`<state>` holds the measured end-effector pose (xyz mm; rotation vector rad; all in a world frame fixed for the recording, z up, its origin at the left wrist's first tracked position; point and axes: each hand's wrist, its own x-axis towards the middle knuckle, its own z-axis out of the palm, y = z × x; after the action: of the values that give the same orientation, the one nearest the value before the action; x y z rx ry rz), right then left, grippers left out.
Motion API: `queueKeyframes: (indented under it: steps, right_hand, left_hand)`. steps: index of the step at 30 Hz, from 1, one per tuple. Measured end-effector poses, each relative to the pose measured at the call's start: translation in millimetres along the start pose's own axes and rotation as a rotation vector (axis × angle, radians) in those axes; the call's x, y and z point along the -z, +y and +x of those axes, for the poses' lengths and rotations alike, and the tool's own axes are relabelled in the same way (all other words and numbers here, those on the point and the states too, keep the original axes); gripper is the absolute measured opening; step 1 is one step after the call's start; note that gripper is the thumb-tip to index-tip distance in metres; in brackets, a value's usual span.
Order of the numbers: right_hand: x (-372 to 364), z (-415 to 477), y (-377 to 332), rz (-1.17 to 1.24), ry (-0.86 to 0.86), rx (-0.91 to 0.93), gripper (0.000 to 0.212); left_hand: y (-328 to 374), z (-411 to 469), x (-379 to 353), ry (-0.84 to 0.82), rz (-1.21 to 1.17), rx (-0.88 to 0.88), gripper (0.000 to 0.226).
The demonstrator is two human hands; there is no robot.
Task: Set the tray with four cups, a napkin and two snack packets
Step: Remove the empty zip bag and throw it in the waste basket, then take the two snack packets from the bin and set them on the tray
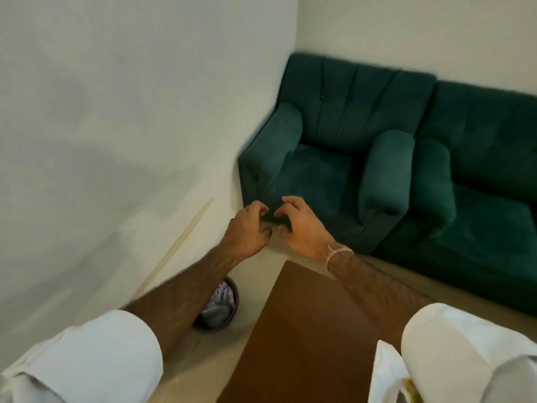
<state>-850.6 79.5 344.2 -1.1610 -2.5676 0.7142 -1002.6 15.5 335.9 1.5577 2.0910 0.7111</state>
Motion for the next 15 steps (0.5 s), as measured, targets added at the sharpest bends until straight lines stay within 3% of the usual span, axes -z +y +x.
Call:
queueKeyframes:
  steps: [9,15]
  right_hand:
    - [199,-131,56,-0.061,0.201,0.059,0.034]
    - [275,-214,115,-0.069,0.29,0.002,0.031]
  left_hand:
    - [225,-53,-12,0.122,0.029,-0.208,0.046]
    - [327,-70,-48,0.112,0.054,-0.29,0.046]
